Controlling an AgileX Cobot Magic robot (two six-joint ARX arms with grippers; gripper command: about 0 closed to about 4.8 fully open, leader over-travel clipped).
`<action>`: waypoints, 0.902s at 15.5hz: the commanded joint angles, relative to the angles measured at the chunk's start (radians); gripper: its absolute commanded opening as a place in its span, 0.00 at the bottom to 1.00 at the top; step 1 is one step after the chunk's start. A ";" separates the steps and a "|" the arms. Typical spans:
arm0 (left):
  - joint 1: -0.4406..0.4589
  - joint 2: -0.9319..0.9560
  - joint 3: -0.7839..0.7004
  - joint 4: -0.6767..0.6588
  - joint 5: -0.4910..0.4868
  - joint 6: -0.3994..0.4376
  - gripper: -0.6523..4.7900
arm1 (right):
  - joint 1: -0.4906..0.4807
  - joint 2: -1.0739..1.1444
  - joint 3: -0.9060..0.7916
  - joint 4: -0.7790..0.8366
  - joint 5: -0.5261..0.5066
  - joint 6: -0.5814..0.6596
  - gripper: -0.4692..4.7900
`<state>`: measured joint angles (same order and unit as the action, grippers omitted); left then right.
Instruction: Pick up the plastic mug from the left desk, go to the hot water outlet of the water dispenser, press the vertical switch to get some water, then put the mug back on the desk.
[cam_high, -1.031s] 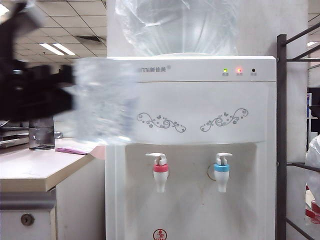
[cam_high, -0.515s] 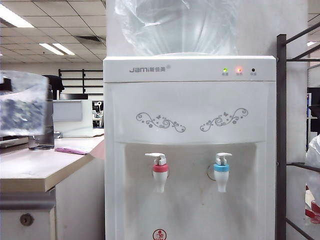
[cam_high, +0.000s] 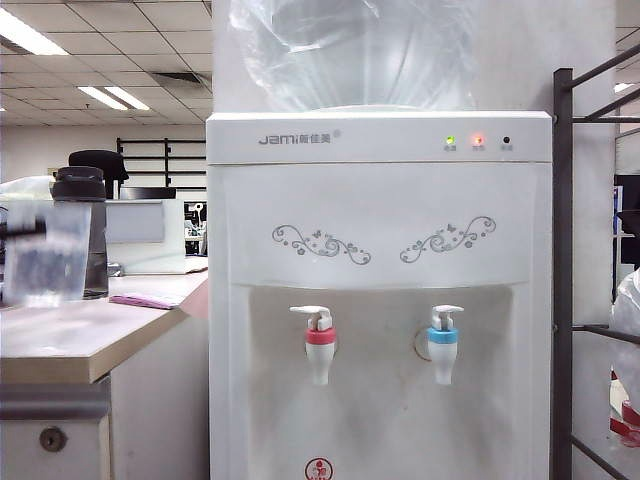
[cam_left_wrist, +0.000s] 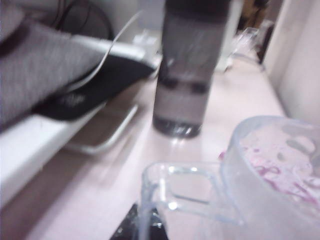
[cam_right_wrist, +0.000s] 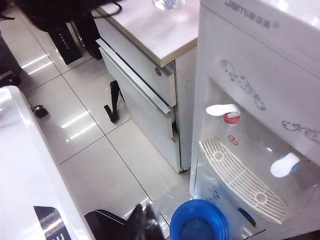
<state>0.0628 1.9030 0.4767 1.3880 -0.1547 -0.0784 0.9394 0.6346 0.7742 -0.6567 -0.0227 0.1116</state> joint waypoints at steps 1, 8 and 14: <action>0.012 0.075 0.043 0.065 0.002 -0.007 0.11 | 0.000 -0.002 0.002 0.010 -0.002 0.000 0.08; 0.011 0.099 -0.010 0.063 0.001 -0.007 0.11 | 0.000 -0.002 0.002 0.010 -0.002 0.000 0.08; 0.011 0.099 -0.012 0.018 0.001 -0.005 0.11 | 0.000 -0.002 0.002 0.010 -0.002 0.000 0.08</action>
<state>0.0742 2.0041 0.4652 1.4242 -0.1574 -0.0975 0.9390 0.6342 0.7742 -0.6563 -0.0223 0.1116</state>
